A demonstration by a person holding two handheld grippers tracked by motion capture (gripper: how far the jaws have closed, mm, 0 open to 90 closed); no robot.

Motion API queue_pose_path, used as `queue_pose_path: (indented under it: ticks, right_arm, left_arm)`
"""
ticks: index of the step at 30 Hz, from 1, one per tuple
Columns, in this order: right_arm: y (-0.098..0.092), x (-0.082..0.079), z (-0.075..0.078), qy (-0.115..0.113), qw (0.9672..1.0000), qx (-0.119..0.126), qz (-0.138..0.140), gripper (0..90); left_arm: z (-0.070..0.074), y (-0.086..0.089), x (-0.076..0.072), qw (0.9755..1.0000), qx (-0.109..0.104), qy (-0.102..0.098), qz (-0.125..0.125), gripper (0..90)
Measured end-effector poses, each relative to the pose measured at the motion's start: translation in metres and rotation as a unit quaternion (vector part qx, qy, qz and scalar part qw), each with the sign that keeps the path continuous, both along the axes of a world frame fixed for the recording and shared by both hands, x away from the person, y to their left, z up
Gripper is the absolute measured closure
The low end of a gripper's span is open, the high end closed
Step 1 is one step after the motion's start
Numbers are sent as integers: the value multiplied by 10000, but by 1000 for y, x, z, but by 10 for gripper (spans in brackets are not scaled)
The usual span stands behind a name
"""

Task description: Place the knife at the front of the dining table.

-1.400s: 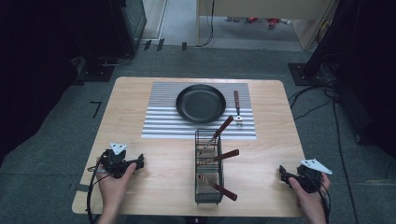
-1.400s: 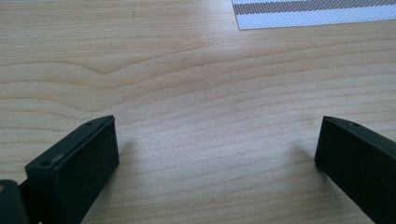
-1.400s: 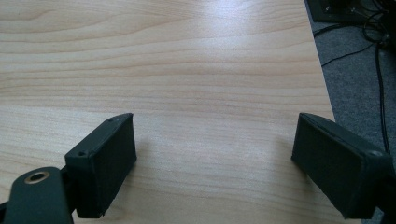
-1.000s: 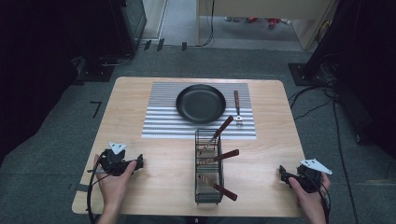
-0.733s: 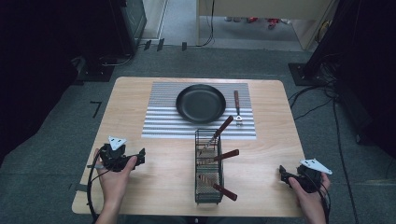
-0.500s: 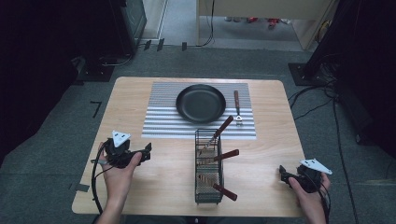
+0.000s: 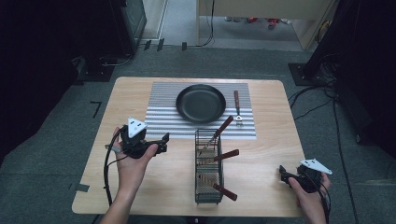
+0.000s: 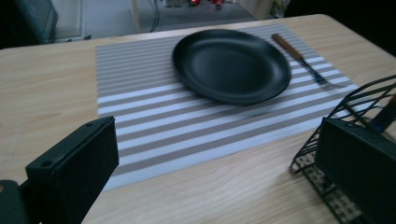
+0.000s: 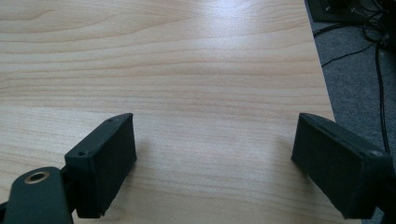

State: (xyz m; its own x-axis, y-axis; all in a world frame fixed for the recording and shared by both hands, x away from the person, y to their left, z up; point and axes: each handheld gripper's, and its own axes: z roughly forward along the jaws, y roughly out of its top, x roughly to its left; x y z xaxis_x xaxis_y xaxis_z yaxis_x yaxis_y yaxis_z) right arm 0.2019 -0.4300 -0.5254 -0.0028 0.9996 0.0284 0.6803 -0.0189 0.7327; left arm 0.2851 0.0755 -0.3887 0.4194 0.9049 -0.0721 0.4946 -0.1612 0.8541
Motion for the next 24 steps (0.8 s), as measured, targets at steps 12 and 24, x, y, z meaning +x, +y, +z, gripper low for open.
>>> queue_pose_path:
  ticks: [12,24]
  right_arm:
    - [0,0,0,2,10000,-2,3,131]
    - [0,0,0,3,10000,-1,3,131]
  left_arm:
    - [13,-43,14,9983,-91,-8,-573,0]
    - [20,-84,32,9912,-219,104,-1298,69]
